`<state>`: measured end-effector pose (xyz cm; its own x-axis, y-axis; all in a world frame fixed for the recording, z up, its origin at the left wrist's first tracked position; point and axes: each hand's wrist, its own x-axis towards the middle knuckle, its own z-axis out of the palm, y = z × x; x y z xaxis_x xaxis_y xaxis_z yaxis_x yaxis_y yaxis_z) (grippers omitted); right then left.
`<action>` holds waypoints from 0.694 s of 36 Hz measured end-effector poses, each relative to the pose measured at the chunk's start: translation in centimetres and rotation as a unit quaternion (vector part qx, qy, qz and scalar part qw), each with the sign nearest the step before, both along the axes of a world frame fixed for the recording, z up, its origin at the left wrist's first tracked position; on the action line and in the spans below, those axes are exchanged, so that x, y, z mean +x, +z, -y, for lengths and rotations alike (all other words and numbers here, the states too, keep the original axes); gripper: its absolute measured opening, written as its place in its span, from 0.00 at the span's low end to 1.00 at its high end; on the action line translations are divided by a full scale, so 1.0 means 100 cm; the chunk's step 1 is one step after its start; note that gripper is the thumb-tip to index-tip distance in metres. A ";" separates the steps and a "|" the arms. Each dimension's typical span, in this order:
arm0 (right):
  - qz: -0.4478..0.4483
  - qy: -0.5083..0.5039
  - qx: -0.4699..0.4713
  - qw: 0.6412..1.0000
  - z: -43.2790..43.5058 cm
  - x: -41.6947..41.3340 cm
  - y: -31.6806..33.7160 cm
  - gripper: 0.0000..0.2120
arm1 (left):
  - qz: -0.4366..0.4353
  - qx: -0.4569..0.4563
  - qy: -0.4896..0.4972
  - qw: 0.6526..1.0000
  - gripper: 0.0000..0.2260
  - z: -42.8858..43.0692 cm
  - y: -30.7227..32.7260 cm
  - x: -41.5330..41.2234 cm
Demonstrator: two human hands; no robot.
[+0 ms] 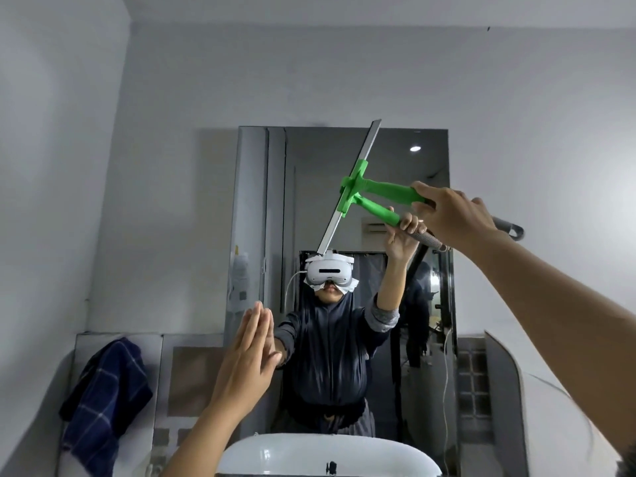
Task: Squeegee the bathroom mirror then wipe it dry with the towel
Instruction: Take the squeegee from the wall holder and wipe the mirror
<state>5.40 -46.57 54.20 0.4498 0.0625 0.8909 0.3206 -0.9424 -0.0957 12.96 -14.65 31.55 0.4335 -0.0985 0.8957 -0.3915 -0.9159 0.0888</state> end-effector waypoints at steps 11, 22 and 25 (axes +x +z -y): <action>-0.021 -0.001 0.105 0.994 0.012 0.001 -0.044 0.11 | -0.001 0.004 -0.015 1.000 0.38 -0.003 -0.001 0.003; -0.030 -0.019 0.198 0.980 -0.036 -0.009 -0.081 0.13 | -0.001 0.046 -0.027 0.999 0.38 -0.014 0.004 -0.004; -0.036 -0.029 0.217 0.975 -0.045 -0.011 -0.090 0.14 | -0.005 0.056 -0.032 0.998 0.38 -0.019 0.005 -0.004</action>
